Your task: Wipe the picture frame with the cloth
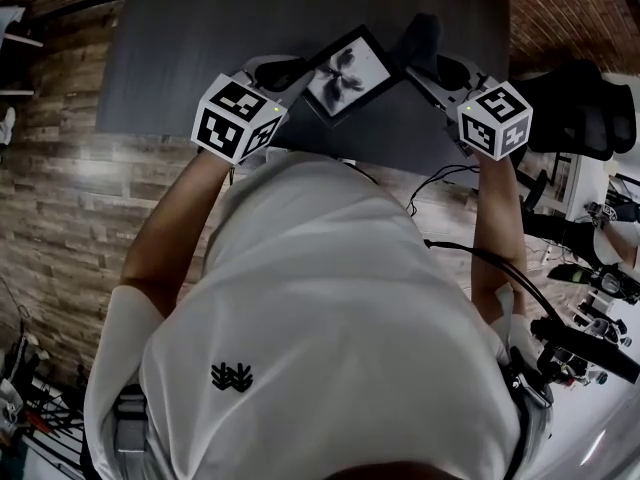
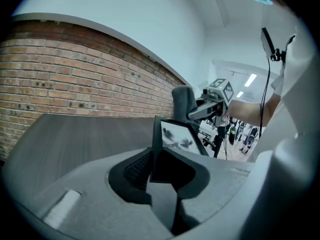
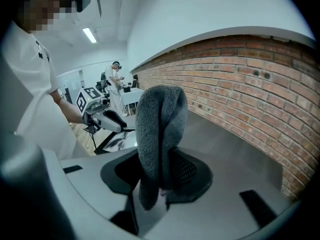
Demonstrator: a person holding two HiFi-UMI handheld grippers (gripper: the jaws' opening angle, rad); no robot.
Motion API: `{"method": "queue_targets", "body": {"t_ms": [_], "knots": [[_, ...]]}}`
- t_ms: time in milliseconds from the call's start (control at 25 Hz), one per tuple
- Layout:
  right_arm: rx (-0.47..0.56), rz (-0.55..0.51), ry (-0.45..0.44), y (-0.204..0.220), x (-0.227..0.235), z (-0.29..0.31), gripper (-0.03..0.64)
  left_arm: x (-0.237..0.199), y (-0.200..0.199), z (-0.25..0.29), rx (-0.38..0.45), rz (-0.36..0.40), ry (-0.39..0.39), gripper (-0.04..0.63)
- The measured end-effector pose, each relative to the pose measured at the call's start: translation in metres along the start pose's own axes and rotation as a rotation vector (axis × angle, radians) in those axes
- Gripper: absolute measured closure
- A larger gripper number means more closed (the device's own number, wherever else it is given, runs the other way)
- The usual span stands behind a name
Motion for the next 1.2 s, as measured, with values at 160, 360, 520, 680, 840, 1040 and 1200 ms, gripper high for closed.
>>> {"method": "queue_targets", "body": {"t_ms": [160,360,520,680,840,1040,1200], "knots": [[0.010,0.035,0.020,0.005,0.000,-0.003,0.474,-0.014,-0.003,-0.006,0.009,-0.019,-0.029,0.522],[0.010,0.065,0.036,0.011,0.000,-0.006,0.474,-0.021,-0.005,-0.008,0.008,-0.019,-0.042,0.522],[0.009,0.078,0.047,0.012,0.001,-0.005,0.474,-0.028,-0.006,-0.010,0.009,-0.026,-0.056,0.522],[-0.005,0.070,0.039,0.015,-0.004,-0.002,0.474,-0.030,-0.008,-0.010,0.011,-0.027,-0.072,0.522],[-0.004,0.060,0.004,0.013,-0.016,0.005,0.474,-0.031,-0.011,-0.011,0.025,-0.048,-0.085,0.522],[-0.004,0.050,-0.042,0.011,-0.035,0.014,0.474,-0.036,-0.014,-0.012,0.046,-0.089,-0.102,0.522],[-0.007,0.040,-0.079,0.010,-0.051,0.020,0.474,-0.041,-0.019,-0.014,0.057,-0.100,-0.116,0.522]]}}
Point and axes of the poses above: the fingertips, and each gripper's own axes: z forward along the fingers, x to its right, y out of its underside, the point moved 4 cm from there along -z, backward along the fingers, and after that the axes turned 8 degrees about y, right-handed, at the moved point
